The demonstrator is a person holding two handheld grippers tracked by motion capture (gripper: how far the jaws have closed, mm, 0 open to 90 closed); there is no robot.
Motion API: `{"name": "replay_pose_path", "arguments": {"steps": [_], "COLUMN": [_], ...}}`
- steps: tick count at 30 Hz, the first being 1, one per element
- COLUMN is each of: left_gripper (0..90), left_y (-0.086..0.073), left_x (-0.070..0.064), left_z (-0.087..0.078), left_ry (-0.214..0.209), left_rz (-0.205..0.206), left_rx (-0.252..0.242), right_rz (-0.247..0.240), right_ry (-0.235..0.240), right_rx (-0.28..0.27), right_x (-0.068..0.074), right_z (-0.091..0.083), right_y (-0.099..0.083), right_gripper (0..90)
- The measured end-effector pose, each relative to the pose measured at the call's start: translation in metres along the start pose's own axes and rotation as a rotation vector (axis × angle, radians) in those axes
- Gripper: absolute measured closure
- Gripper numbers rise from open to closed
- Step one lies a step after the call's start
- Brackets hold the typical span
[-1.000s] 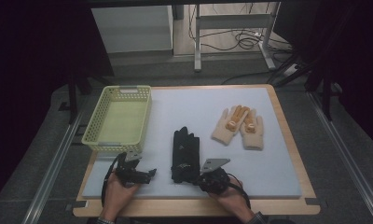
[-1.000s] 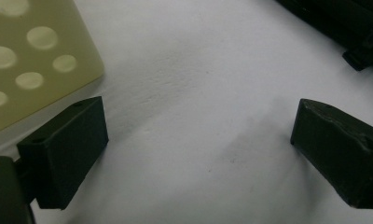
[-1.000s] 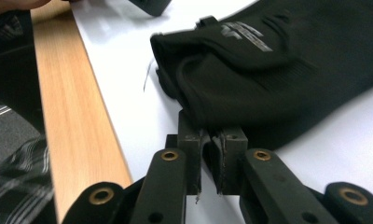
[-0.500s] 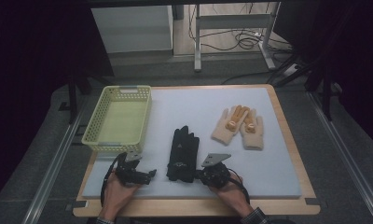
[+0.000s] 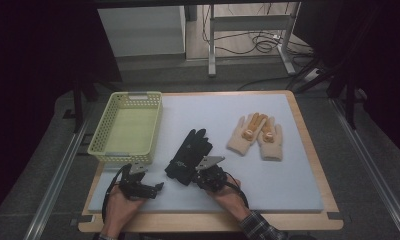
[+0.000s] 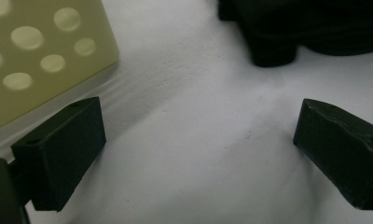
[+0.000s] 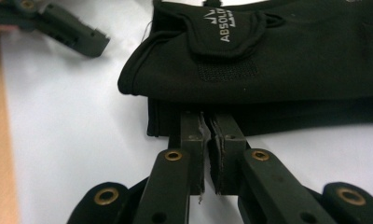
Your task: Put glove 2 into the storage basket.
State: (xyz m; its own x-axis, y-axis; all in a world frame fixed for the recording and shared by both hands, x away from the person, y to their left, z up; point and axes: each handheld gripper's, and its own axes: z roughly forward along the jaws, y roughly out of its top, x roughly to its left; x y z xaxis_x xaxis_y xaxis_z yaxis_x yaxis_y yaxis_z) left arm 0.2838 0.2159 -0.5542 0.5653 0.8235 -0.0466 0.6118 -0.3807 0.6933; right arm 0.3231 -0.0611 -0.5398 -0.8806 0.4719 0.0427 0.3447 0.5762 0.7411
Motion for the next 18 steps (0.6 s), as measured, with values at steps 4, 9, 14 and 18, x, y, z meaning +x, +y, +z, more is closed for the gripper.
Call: {"name": "replay_pose_path", "arguments": {"steps": [4, 9, 14, 18], "left_gripper": [2.5, 2.6, 2.5, 2.5], "left_y": [0.000, -0.001, -0.001, -0.001], "left_x": [0.000, 0.000, 0.000, 0.000], "left_z": [0.000, 0.000, 0.000, 0.000], "left_ry": [-0.001, -0.004, -0.005, -0.005], "left_rz": [-0.001, -0.003, -0.005, -0.008], "left_rx": [0.000, -0.007, -0.007, -0.007], "right_rz": [-0.020, -0.016, 0.002, 0.014], "right_ry": [-0.014, -0.005, -0.033, -0.064], "right_rx": [0.001, -0.003, -0.012, -0.015], "right_x": [0.001, -0.001, -0.010, -0.020], "right_z": [0.007, -0.002, -0.017, -0.032], "right_y": [0.005, 0.001, -0.007, -0.014], "right_gripper": [83.0, 76.0, 69.2, 59.0]}}
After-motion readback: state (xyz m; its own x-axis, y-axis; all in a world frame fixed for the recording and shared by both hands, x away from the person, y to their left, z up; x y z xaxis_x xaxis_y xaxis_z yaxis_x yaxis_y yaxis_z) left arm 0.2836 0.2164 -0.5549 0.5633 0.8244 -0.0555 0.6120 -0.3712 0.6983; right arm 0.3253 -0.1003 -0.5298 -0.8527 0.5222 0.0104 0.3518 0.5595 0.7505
